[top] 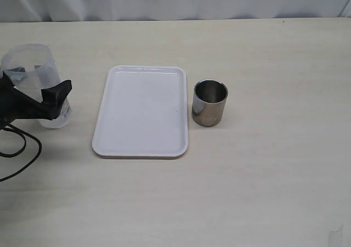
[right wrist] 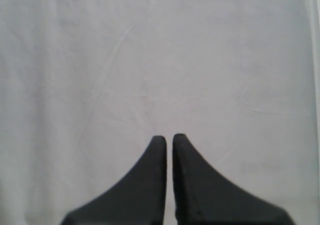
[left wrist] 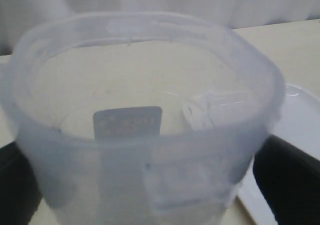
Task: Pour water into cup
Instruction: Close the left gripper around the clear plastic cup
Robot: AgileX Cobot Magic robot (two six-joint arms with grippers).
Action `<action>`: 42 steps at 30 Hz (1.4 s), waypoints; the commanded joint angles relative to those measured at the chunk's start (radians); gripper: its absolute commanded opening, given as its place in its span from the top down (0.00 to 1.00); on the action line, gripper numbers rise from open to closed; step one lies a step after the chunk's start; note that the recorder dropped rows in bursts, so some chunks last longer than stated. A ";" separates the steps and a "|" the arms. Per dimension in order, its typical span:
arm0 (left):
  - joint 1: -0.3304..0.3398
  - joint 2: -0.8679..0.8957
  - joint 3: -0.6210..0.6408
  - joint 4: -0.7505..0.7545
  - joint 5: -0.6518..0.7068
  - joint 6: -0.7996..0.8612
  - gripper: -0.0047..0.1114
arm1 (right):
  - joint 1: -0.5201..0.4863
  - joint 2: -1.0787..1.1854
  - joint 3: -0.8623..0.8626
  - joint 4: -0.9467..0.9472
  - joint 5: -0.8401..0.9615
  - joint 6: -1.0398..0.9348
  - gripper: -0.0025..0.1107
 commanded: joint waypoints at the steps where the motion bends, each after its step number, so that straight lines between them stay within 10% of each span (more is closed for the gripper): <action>1: -0.009 0.000 -0.013 0.004 0.003 -0.002 0.06 | -0.002 -0.004 0.002 -0.008 0.004 0.001 0.94; 42: -0.009 0.061 -0.073 -0.020 -0.019 -0.004 0.06 | -0.002 -0.004 0.002 -0.008 0.034 0.001 0.94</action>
